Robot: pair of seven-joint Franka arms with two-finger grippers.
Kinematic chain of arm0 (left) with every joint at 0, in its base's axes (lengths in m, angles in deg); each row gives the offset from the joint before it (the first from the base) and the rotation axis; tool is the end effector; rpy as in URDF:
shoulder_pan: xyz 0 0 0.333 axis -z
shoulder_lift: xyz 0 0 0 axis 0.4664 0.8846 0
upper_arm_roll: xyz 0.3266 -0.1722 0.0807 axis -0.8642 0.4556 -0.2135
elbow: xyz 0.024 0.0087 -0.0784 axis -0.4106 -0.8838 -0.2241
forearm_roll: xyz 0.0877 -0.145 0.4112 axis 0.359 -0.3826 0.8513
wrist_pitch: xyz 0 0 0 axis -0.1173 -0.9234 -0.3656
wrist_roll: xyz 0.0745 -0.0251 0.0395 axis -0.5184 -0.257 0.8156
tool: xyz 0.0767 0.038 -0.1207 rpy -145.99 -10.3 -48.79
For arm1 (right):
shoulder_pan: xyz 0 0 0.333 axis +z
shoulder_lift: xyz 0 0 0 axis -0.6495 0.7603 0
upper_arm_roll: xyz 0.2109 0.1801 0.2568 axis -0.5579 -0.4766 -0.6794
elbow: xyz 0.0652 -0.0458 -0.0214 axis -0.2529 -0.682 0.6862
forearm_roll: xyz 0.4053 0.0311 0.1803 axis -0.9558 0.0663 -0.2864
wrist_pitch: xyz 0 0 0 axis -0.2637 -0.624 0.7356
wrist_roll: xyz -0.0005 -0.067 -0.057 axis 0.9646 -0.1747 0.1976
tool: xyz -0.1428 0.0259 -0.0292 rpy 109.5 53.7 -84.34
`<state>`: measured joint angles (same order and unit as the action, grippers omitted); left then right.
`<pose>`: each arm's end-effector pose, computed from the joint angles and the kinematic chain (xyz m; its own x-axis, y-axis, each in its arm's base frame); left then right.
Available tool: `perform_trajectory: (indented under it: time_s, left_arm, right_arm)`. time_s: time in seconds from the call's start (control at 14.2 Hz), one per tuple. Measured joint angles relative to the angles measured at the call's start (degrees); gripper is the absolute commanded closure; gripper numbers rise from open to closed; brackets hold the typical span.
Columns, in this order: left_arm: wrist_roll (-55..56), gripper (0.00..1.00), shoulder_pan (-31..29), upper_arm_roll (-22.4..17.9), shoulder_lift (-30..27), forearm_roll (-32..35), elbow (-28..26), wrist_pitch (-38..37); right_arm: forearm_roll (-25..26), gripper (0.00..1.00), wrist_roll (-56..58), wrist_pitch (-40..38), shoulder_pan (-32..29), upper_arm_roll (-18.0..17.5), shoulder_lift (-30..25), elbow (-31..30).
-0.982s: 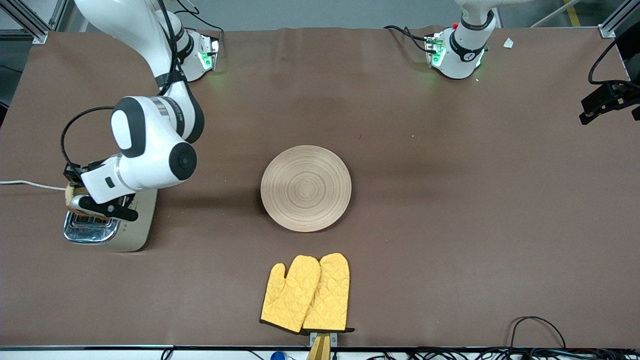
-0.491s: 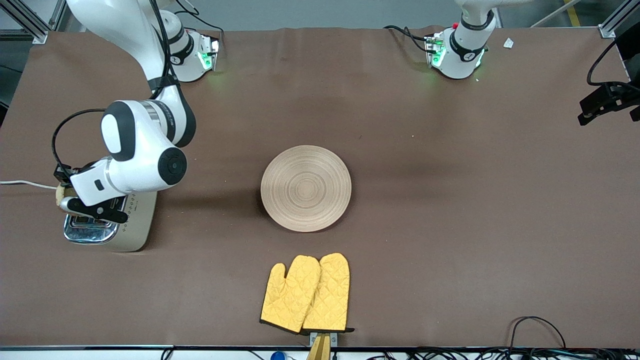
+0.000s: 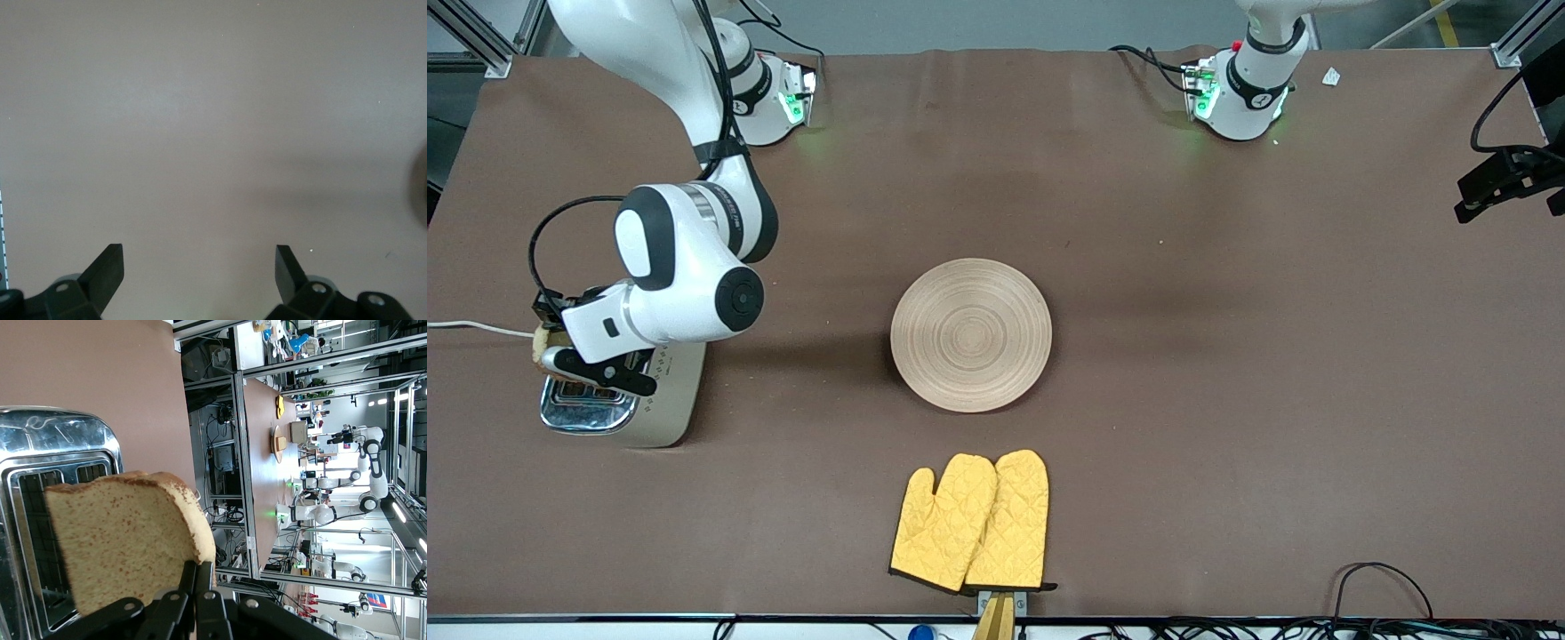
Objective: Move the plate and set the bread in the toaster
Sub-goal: 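Lower the bread into the toaster slot with the right gripper, then open the right gripper and raise it away from the toaster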
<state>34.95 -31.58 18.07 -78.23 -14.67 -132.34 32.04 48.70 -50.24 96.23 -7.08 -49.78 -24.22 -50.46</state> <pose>0.5947 0.0004 0.6970 0.9994 0.0258 0.0227 0.0274 -0.9970 -0.0729 0.6772 0.0715 0.4161 0.9912 -0.1104 0.0732 -0.1115 -0.3969 0.9111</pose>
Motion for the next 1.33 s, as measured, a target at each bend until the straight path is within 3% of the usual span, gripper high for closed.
perform_trajectory:
  time_s: [0.7,0.77,0.84,0.91,0.98,1.33]
  left_arm:
    - [0.00,0.00,0.00,0.00,0.00,0.00,0.00,0.00]
    - [0.00,0.00,0.00,0.00,0.00,0.00,0.00,0.02]
    - [0.00,0.00,0.01,0.00,0.00,0.00,0.00,0.03]
    - [0.00,0.00,0.01,0.00,0.00,0.00,0.00,0.03]
    - [0.00,0.00,0.01,0.00,0.00,0.00,0.00,0.03]
    - [0.00,0.00,0.01,0.00,0.00,0.00,0.00,0.04]
  right_arm:
    - [-1.18,0.99,-1.51,1.49,-0.02,-0.12,1.56,-0.44]
    - [-1.40,0.95,-1.52,1.93,-0.06,-0.12,1.76,-0.44]
    - [-1.58,0.73,-1.54,2.23,-0.12,-0.12,1.95,-0.44]
    - [-1.68,0.32,-1.57,2.41,-0.19,-0.12,2.13,-0.43]
    - [-1.90,0.00,-1.68,2.63,-0.26,-0.12,2.31,-0.35]
    - [-10.62,0.00,-1.79,3.69,-1.64,-0.08,2.69,3.00]
